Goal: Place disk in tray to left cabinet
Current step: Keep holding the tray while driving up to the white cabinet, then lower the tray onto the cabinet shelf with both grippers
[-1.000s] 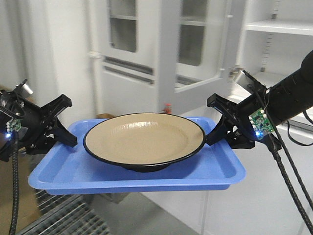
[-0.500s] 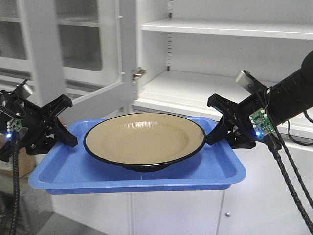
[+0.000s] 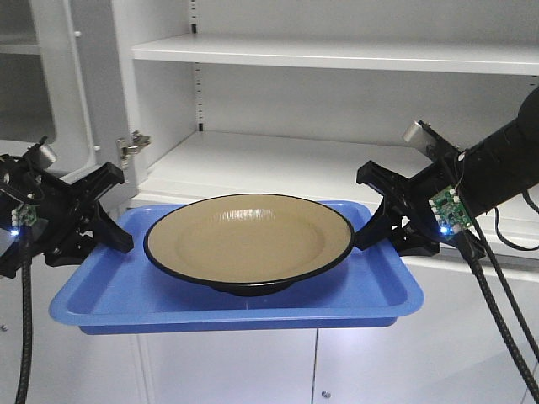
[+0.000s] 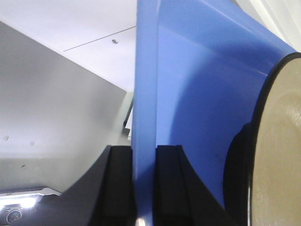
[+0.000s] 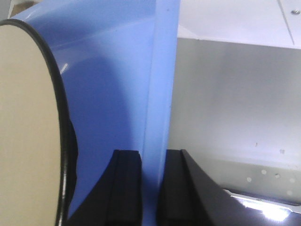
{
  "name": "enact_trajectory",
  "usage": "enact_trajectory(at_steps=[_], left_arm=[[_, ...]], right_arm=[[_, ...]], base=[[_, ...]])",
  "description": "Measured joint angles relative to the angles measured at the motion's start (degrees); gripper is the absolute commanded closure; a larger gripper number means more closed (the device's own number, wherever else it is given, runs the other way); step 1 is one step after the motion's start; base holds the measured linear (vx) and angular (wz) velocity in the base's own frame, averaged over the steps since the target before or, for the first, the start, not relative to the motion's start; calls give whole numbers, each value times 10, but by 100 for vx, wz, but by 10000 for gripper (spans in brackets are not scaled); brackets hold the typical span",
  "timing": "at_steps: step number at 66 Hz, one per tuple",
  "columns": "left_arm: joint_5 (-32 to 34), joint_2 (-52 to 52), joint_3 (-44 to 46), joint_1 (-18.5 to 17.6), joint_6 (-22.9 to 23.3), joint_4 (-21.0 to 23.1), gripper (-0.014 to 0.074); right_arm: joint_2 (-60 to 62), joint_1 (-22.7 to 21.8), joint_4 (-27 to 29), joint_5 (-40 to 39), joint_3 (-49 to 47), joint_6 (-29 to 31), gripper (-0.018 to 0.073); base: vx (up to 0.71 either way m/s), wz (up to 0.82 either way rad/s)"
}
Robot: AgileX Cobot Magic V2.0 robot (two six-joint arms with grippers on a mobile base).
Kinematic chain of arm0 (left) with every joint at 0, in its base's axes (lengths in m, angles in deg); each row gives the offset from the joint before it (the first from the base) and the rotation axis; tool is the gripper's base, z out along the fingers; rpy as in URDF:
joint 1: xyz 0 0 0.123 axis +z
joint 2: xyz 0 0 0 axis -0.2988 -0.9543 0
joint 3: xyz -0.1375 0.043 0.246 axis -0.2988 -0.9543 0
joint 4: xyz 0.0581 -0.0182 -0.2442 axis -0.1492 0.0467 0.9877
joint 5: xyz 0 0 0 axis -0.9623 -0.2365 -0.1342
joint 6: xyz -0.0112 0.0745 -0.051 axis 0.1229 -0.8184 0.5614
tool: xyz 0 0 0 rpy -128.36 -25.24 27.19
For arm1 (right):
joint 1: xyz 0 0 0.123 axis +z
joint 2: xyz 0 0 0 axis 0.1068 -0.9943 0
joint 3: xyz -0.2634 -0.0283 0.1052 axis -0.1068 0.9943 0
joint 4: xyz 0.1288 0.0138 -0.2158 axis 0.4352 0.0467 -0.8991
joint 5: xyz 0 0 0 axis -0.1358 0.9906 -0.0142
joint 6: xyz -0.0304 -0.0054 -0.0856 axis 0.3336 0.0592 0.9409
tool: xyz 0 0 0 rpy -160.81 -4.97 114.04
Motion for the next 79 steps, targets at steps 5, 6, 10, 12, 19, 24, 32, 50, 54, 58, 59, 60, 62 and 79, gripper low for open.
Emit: enact_trajectory(at_steps=[5,6,10,12,19,24,32,50,54,58,59,60,62,79], left_arm=[[0,0,0,0,0,0,596],[0,0,0,0,0,0,596],[0,0,0,0,0,0,596],[0,0,0,0,0,0,596],[0,0,0,0,0,0,596],[0,0,0,0,0,0,596],[0,0,0,0,0,0,596],[0,0,0,0,0,0,596],[0,0,0,0,0,0,596],[0,0,0,0,0,0,596],[0,0,0,0,0,0,596],[0,0,0,0,0,0,596],[0,0,0,0,0,0,596],[0,0,0,0,0,0,596]], right_arm=[[0,0,0,0,0,0,564],[0,0,0,0,0,0,564],[0,0,0,0,0,0,564],[0,0,0,0,0,0,564],[0,0,0,0,0,0,564],[0,0,0,0,0,0,564],[0,0,0,0,0,0,564],[0,0,0,0,0,0,564],[0,0,0,0,0,0,564],[0,0,0,0,0,0,564],[0,0,0,0,0,0,564],[0,0,0,0,0,0,564],[0,0,0,0,0,0,564],[0,0,0,0,0,0,564]], base=[[28,-21],[28,-20],[29,-21],[28,-21],[28,-22],[26,-22],[26,-20],[24,-17],[21,-14],[19,-13],[18,-11],[18,-11],[17,-12],[13,-11]])
